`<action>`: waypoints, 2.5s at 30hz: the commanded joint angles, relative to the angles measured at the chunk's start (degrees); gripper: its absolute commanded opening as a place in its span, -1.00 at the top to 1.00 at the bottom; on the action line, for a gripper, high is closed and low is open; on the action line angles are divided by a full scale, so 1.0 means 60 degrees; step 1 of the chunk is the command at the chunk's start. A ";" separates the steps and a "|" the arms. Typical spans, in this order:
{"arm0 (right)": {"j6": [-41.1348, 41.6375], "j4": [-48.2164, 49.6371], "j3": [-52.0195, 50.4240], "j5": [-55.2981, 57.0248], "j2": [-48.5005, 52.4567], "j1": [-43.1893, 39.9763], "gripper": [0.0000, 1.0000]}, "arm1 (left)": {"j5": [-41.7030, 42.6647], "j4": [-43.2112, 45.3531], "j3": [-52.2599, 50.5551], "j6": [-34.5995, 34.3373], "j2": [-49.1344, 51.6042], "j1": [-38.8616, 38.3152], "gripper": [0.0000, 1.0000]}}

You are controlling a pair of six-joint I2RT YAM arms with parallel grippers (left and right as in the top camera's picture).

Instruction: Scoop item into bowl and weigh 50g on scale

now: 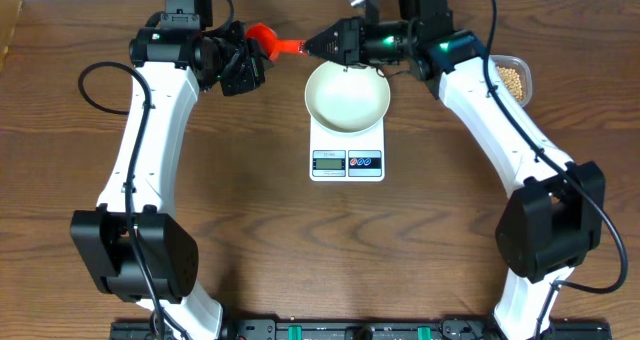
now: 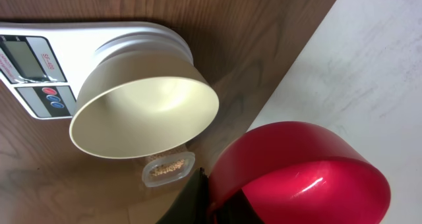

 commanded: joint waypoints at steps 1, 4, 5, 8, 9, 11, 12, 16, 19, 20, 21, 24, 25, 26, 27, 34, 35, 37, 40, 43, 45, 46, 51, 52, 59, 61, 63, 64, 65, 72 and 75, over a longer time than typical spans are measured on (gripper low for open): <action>-0.0175 0.0011 0.0175 -0.0069 0.0011 0.0084 0.46 | 0.0124 -0.0055 0.0186 -0.0076 -0.0095 0.0004 0.86; -0.0175 0.0018 0.0178 -0.0058 0.0011 0.0095 0.52 | 0.0127 -0.0055 0.0186 -0.0076 -0.0095 0.0004 0.86; -0.0175 0.0025 0.0178 -0.0047 0.0011 0.0098 0.53 | 0.0135 -0.0058 0.0186 -0.0076 -0.0095 0.0004 0.86; -0.0175 0.0029 0.0175 0.0044 0.0011 0.0102 0.57 | 0.0157 -0.0058 0.0186 -0.0076 -0.0095 0.0004 0.86; -0.0175 0.0029 0.0175 0.0044 0.0011 0.0102 0.57 | 0.0157 -0.0058 0.0186 -0.0076 -0.0095 0.0004 0.86; -0.0175 0.0029 0.0175 0.0051 0.0011 0.0102 0.59 | 0.0157 -0.0058 0.0186 -0.0073 -0.0095 0.0004 0.86; -0.0175 0.0029 0.0175 0.0106 0.0011 0.0102 0.60 | 0.0157 -0.0058 0.0186 -0.0073 -0.0095 0.0004 0.86; -0.0175 0.0062 0.0175 0.0259 0.0011 0.0102 0.65 | 0.0157 -0.0066 0.0186 -0.0033 -0.0095 0.0004 0.86; -0.0175 0.0066 0.0178 0.0259 0.0011 0.0106 0.65 | 0.0160 -0.0098 0.0186 0.0004 -0.0095 0.0004 0.86; -0.0175 0.0066 0.0175 0.0259 0.0011 0.0117 0.65 | 0.0160 -0.0102 0.0186 0.0004 -0.0095 -0.0004 0.86; -0.0175 0.0066 0.0178 0.0262 0.0011 0.0138 0.65 | 0.0168 -0.0102 0.0186 0.0004 -0.0095 -0.0004 0.86; -0.0175 0.0102 0.0178 0.0295 0.0011 0.0171 0.64 | 0.0313 -0.0098 0.0186 0.0004 -0.0095 -0.0004 0.86; -0.0175 0.0120 0.0178 0.0295 0.0011 0.0171 0.64 | 0.0331 -0.0102 0.0186 0.0004 -0.0095 -0.0004 0.86; -0.0175 0.0131 0.0178 0.0295 0.0011 0.0171 0.64 | 0.0342 -0.0098 0.0186 0.0011 -0.0095 -0.0004 0.86; -0.0175 0.0131 0.0178 0.0295 0.0011 0.0171 0.64 | 0.0342 -0.0098 0.0186 0.0033 -0.0095 -0.0004 0.86; -0.0175 0.0131 0.0178 0.0368 0.0011 0.0171 0.66 | 0.0408 -0.0098 0.0186 0.0087 -0.0095 -0.0004 0.86; -0.0175 0.0131 0.0175 0.0368 0.0011 0.0171 0.68 | 0.0412 -0.0102 0.0186 0.0113 -0.0095 -0.0004 0.86; -0.0175 0.0131 0.0178 0.0364 0.0011 0.0171 0.74 | 0.0412 -0.0127 0.0186 0.0146 -0.0095 -0.0004 0.86; -0.0175 0.0135 0.0175 0.0368 0.0011 0.0175 0.87 | 0.0412 -0.0171 0.0186 0.0146 -0.0095 -0.0004 0.85; -0.0175 0.0135 0.0178 0.0372 0.0011 0.0171 0.97 | 0.0412 -0.0168 0.0186 0.0146 -0.0095 -0.0004 0.85; -0.0175 0.0135 0.0175 0.0382 0.0011 0.0171 0.98 | 0.0412 -0.0168 0.0186 0.0146 -0.0095 -0.0004 0.85; -0.0175 0.0135 0.0175 0.0408 0.0011 0.0171 0.98 | 0.0408 -0.0168 0.0186 0.0146 -0.0095 -0.0004 0.85; -0.0149 0.0237 0.0178 0.0510 0.0011 0.0142 0.98 | 0.0408 -0.0171 0.0186 0.0149 -0.0095 -0.0004 0.29; -0.0098 0.0266 0.0178 0.0576 0.0011 0.0124 0.97 | 0.0408 -0.0168 0.0186 0.0175 -0.0095 -0.0004 0.07; 0.0412 0.0561 0.0178 0.1129 0.0011 -0.0335 0.98 | 0.0401 -0.0168 0.0186 0.0619 -0.0095 0.0000 -0.67; 0.0474 0.0557 0.0178 0.1348 0.0011 -0.0612 0.98 | 0.0346 -0.0168 0.0186 0.0940 -0.0095 0.0000 -0.72; 0.0470 0.0517 0.0178 0.1625 0.0011 -0.0889 0.98 | 0.0087 -0.0164 0.0186 0.1694 -0.0095 0.0004 -0.73; 0.0470 0.0514 0.0178 0.1759 0.0011 -0.1042 0.98 | -0.0157 -0.0146 0.0186 0.2415 -0.0095 0.0004 -0.73; 0.0470 0.0514 0.0178 0.1902 0.0011 -0.1202 0.97 | -0.0386 -0.0120 0.0186 0.3129 -0.0095 0.0004 -0.73; -0.0124 0.0240 0.0186 0.2295 -0.0004 -0.2368 0.97 | -0.1967 -0.0437 0.0186 0.9675 -0.0095 0.0004 -0.73; -0.0382 -0.0164 0.0197 0.2331 -0.0025 -0.2827 0.97 | -0.1741 -0.0444 0.0186 1.1668 -0.0102 -0.0033 -0.73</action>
